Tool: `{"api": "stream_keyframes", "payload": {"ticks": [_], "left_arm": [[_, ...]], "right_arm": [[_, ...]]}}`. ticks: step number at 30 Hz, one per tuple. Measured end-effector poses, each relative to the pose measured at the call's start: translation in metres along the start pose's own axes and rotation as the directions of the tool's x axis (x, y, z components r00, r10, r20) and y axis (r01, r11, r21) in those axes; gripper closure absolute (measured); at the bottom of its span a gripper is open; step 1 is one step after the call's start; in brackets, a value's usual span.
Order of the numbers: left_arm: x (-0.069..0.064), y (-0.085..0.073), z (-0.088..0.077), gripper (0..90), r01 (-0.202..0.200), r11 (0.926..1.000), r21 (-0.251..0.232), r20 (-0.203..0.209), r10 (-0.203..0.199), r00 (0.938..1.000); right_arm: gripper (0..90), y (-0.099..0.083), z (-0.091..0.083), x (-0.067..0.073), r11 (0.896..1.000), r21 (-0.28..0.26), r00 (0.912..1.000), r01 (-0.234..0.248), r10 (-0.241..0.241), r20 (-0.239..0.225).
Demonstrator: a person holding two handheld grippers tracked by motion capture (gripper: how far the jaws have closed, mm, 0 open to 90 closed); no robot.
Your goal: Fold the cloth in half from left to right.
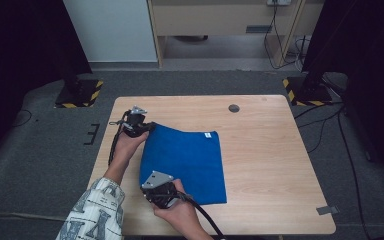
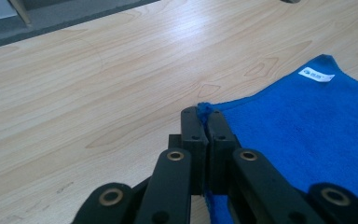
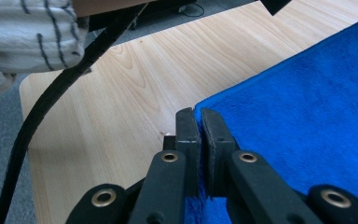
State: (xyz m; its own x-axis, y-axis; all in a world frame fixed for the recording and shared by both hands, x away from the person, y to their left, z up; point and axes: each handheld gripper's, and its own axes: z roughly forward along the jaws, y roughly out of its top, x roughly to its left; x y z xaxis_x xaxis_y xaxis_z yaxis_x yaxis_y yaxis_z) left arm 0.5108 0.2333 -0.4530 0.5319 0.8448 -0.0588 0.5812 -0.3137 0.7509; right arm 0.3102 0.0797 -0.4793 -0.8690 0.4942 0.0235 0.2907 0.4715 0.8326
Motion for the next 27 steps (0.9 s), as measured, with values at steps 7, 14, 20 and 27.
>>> {"api": "stream_keyframes", "payload": {"ticks": [7,14,20,27], "left_arm": [[-0.016,0.008,0.018,87.6,-0.002,0.9999,0.011,0.02,0.002,0.9998],[-0.04,0.013,0.048,87.5,-0.012,0.9993,0.034,0.036,0.011,0.9993],[-0.061,0.02,0.067,87.6,-0.024,0.9987,0.045,0.047,0.022,0.9986],[-0.082,0.027,0.087,87.5,-0.064,0.9952,0.074,0.041,0.061,0.9973]], "right_arm": [[86.7,-0.01,-0.013,-0.011,0.999,-0.008,0.9994,-0.034,0.034,-0.009],[86.8,-0.032,-0.026,-0.025,0.998,0.01,0.998,-0.064,0.063,0.007],[86.8,-0.048,-0.038,-0.037,0.996,0.008,0.9956,-0.09,0.09,0.026],[86.8,-0.062,-0.057,-0.051,0.992,-0.015,0.9914,-0.125,0.126,0.037]]}}
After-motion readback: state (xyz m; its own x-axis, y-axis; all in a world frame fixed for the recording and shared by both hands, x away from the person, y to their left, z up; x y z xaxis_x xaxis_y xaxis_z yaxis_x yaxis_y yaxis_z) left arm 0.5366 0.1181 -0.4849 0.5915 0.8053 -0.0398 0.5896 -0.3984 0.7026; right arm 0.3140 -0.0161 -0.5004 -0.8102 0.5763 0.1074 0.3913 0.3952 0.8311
